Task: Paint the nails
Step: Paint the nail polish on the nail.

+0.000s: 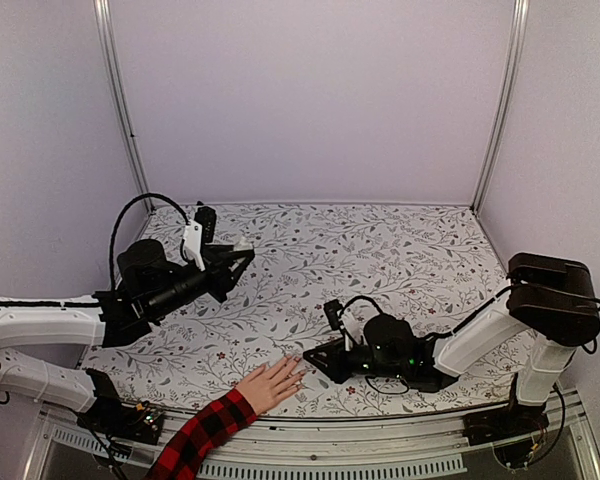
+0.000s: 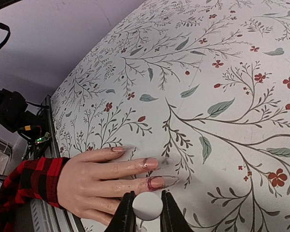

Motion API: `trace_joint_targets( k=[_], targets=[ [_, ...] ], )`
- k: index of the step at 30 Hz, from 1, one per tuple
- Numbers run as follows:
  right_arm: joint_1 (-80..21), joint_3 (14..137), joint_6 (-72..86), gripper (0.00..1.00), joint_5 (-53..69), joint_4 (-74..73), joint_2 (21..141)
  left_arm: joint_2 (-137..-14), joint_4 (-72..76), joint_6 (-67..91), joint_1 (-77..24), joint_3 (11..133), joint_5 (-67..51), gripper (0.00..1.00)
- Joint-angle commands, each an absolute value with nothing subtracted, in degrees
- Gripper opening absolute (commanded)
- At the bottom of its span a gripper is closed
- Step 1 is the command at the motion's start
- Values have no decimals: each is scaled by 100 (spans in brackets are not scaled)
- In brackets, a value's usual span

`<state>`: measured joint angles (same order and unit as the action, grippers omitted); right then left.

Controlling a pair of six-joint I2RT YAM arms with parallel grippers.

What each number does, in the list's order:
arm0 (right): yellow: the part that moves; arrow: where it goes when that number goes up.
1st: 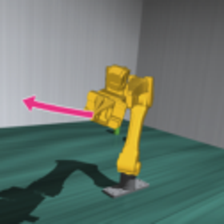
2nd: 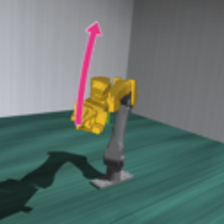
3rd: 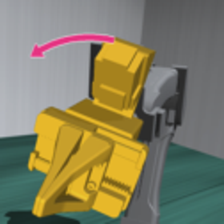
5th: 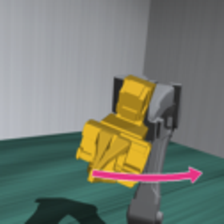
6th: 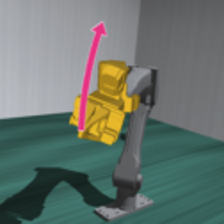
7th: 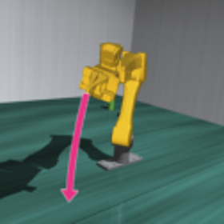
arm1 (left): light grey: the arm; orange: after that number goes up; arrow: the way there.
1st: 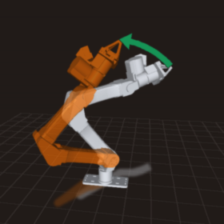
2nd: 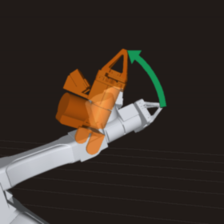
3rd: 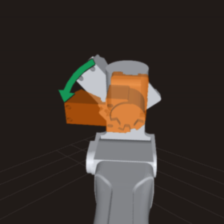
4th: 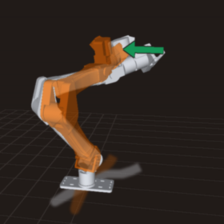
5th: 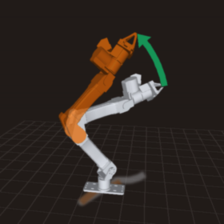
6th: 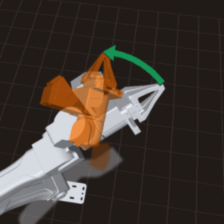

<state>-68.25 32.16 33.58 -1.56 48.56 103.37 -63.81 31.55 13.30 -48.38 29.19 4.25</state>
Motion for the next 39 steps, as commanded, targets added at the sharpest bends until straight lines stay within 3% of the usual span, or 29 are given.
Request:
trace_joint_targets(
  k=[1,39],
  targets=[
    [-6858,3275,3340,0,-61,4980,10497,-6454,3427,1238,-4879,2940,396,0],
    [-6856,3367,3335,0,-62,4857,10640,-6469,3437,1235,-4861,2909,404,0]
  ],
)
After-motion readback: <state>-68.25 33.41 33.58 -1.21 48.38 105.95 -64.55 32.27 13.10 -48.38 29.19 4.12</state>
